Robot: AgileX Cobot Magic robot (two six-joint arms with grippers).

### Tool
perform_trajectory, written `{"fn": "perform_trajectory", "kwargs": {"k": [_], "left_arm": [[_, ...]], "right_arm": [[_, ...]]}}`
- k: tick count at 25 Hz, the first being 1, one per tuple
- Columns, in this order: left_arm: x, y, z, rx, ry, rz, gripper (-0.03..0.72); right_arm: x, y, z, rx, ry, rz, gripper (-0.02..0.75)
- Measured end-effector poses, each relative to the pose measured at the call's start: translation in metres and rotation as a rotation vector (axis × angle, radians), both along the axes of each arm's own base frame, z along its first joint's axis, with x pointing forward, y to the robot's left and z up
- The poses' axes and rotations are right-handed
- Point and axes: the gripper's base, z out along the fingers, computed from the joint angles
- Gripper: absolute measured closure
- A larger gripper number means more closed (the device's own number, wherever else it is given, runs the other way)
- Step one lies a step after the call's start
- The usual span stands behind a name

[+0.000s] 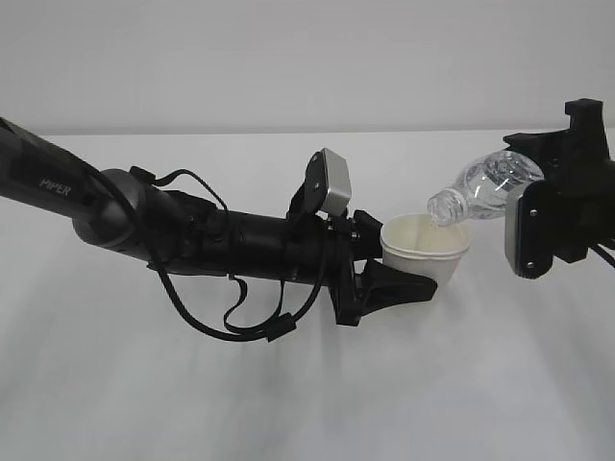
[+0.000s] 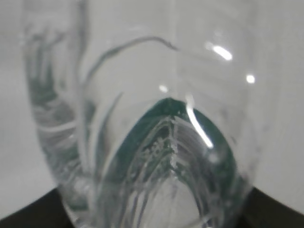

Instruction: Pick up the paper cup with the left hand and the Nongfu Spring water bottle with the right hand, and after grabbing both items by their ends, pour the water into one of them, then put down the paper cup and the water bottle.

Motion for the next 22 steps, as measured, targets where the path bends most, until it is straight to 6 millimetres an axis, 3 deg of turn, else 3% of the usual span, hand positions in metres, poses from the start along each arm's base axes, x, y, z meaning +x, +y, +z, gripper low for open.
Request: {"fn": "perform_trajectory", "kwargs": {"k": [22], "left_arm": [[0.0,0.0,0.0,0.0,0.002,0.0,0.237]], "right_arm": [[0.0007,0.0003,0.0006,-0.008,-0.002,0.006,0.329]]}}
